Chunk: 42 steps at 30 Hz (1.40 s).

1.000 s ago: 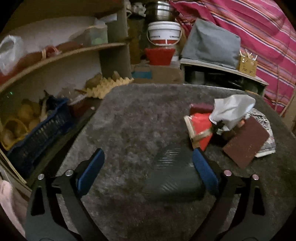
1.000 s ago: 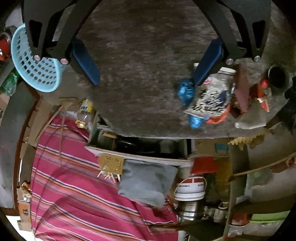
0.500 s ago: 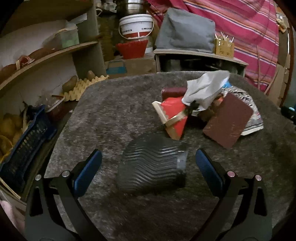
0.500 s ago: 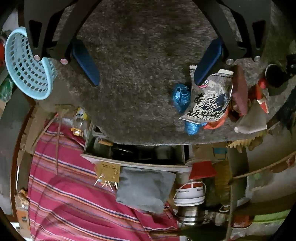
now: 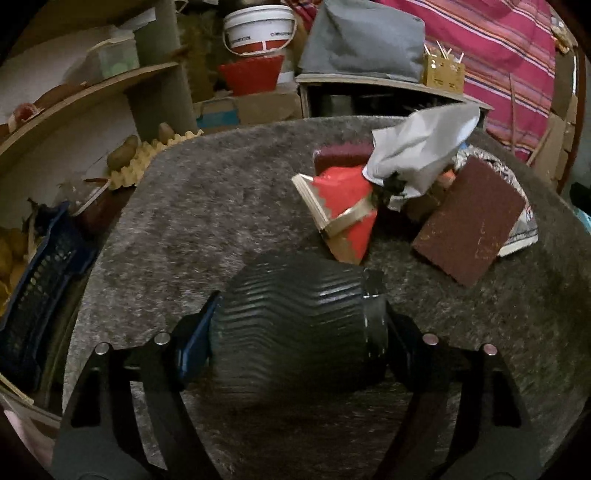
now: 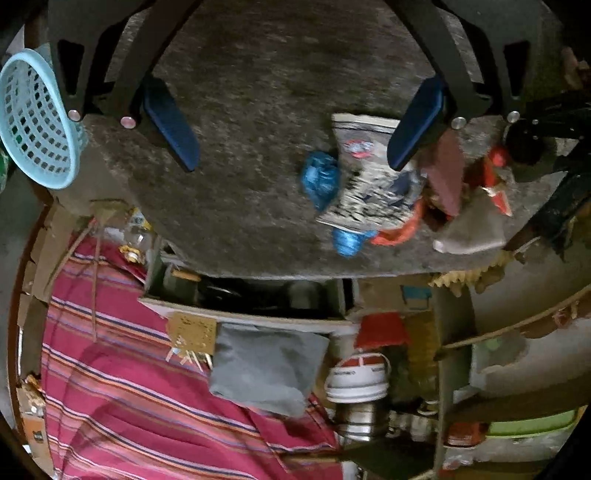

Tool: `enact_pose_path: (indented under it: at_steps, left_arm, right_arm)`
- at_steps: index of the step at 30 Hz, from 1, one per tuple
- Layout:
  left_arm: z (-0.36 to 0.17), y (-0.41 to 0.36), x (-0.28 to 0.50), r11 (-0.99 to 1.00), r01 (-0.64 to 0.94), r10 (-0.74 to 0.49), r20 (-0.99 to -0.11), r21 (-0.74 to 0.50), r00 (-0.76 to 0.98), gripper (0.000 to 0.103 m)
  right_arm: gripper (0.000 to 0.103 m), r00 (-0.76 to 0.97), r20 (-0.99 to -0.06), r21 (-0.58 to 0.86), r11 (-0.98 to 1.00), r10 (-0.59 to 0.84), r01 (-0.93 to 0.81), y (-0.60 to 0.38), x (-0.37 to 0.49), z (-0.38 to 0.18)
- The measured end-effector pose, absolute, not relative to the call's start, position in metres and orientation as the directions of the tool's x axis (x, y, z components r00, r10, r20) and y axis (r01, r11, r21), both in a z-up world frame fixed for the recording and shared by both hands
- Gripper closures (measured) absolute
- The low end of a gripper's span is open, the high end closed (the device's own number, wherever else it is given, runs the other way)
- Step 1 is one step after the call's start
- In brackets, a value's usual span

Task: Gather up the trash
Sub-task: 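Grasp the dark red sponge with the right tool while the left tool holds the black cup, then carry the sponge and cup to the blue basket and release both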

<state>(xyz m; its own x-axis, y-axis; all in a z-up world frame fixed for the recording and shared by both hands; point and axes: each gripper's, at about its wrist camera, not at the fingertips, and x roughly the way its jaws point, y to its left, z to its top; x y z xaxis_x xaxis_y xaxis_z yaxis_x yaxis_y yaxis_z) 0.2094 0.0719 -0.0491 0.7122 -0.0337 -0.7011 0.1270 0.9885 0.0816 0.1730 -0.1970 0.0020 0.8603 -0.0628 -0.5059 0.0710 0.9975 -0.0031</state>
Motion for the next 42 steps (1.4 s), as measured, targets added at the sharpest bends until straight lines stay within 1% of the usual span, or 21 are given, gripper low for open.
enact_pose_path:
  at_steps: [5, 9, 12, 14, 15, 16, 17, 19, 21, 23, 24, 25, 27, 28, 33, 38, 42]
  left_arm:
    - [-0.038, 0.074, 0.197, 0.989, 0.096, 0.004, -0.663, 0.113, 0.749, 0.027]
    - [-0.028, 0.082, 0.189, 0.988, 0.047, 0.059, -0.627, 0.150, 0.776, 0.027]
    - [-0.021, 0.093, 0.186, 0.989, 0.013, 0.079, -0.612, 0.144, 0.787, 0.027]
    - [-0.016, 0.100, 0.186, 0.991, -0.002, 0.082, -0.605, 0.132, 0.792, 0.030]
    - [-0.015, 0.103, 0.186, 0.991, -0.011, 0.089, -0.602, 0.133, 0.794, 0.030]
    - [-0.014, 0.106, 0.187, 0.991, -0.021, 0.098, -0.599, 0.133, 0.795, 0.030]
    - [-0.013, 0.109, 0.187, 0.991, -0.031, 0.103, -0.597, 0.130, 0.795, 0.030]
    - [-0.013, 0.114, 0.188, 0.993, -0.042, 0.102, -0.599, 0.114, 0.794, 0.030]
    - [-0.011, 0.117, 0.188, 0.994, -0.051, 0.101, -0.599, 0.100, 0.794, 0.030]
    - [-0.008, 0.116, 0.188, 0.993, -0.058, 0.108, -0.589, 0.103, 0.801, 0.030]
    - [-0.007, 0.115, 0.186, 0.992, -0.061, 0.112, -0.583, 0.107, 0.805, 0.030]
    - [-0.006, 0.113, 0.186, 0.992, -0.063, 0.115, -0.578, 0.110, 0.808, 0.030]
    - [-0.003, 0.108, 0.185, 0.991, -0.063, 0.118, -0.569, 0.115, 0.814, 0.030]
    - [-0.001, 0.105, 0.185, 0.991, -0.064, 0.121, -0.566, 0.119, 0.816, 0.030]
    - [0.009, 0.088, 0.179, 0.990, -0.050, 0.116, -0.544, 0.133, 0.831, 0.030]
    - [0.022, 0.058, 0.167, 0.989, -0.016, 0.089, -0.506, 0.146, 0.858, 0.030]
    - [0.030, 0.030, 0.162, 0.989, 0.013, 0.063, -0.498, 0.147, 0.865, 0.030]
  right_arm:
    - [0.004, 0.872, -0.490, -0.028, 1.000, -0.016, 0.003, -0.165, 0.175, 0.004]
    - [0.004, 0.855, -0.516, -0.019, 0.998, 0.047, -0.066, -0.142, 0.188, -0.007]
    - [0.006, 0.839, -0.537, 0.022, 0.996, 0.089, -0.091, -0.133, 0.201, -0.015]
    - [0.017, 0.830, -0.545, 0.058, 0.993, 0.120, -0.106, -0.131, 0.208, -0.017]
    - [0.026, 0.823, -0.551, 0.075, 0.990, 0.139, -0.118, -0.129, 0.212, -0.017]
    - [0.031, 0.819, -0.555, 0.082, 0.989, 0.149, -0.124, -0.127, 0.214, -0.018]
    - [0.033, 0.815, -0.558, 0.086, 0.987, 0.159, -0.134, -0.124, 0.215, -0.019]
    - [0.044, 0.804, -0.568, 0.084, 0.984, 0.179, -0.159, -0.118, 0.218, -0.023]
    - [0.066, 0.779, -0.590, 0.095, 0.976, 0.214, -0.196, -0.112, 0.220, -0.029]
    - [0.069, 0.772, -0.590, 0.113, 0.971, 0.236, -0.211, -0.112, 0.218, -0.031]
    - [0.074, 0.773, -0.583, 0.120, 0.968, 0.250, -0.222, -0.113, 0.214, -0.029]
    - [0.077, 0.771, -0.580, 0.127, 0.964, 0.263, -0.233, -0.114, 0.212, -0.028]
    - [0.078, 0.768, -0.577, 0.138, 0.960, 0.277, -0.243, -0.119, 0.207, -0.025]
    - [0.084, 0.768, -0.572, 0.149, 0.957, 0.288, -0.248, -0.123, 0.203, -0.023]
    - [0.088, 0.777, -0.533, 0.200, 0.942, 0.335, -0.269, -0.149, 0.187, -0.007]
    - [0.088, 0.807, -0.482, 0.226, 0.938, 0.342, -0.262, -0.182, 0.171, 0.010]
    - [0.089, 0.835, -0.444, 0.244, 0.940, 0.325, -0.237, -0.211, 0.156, 0.025]
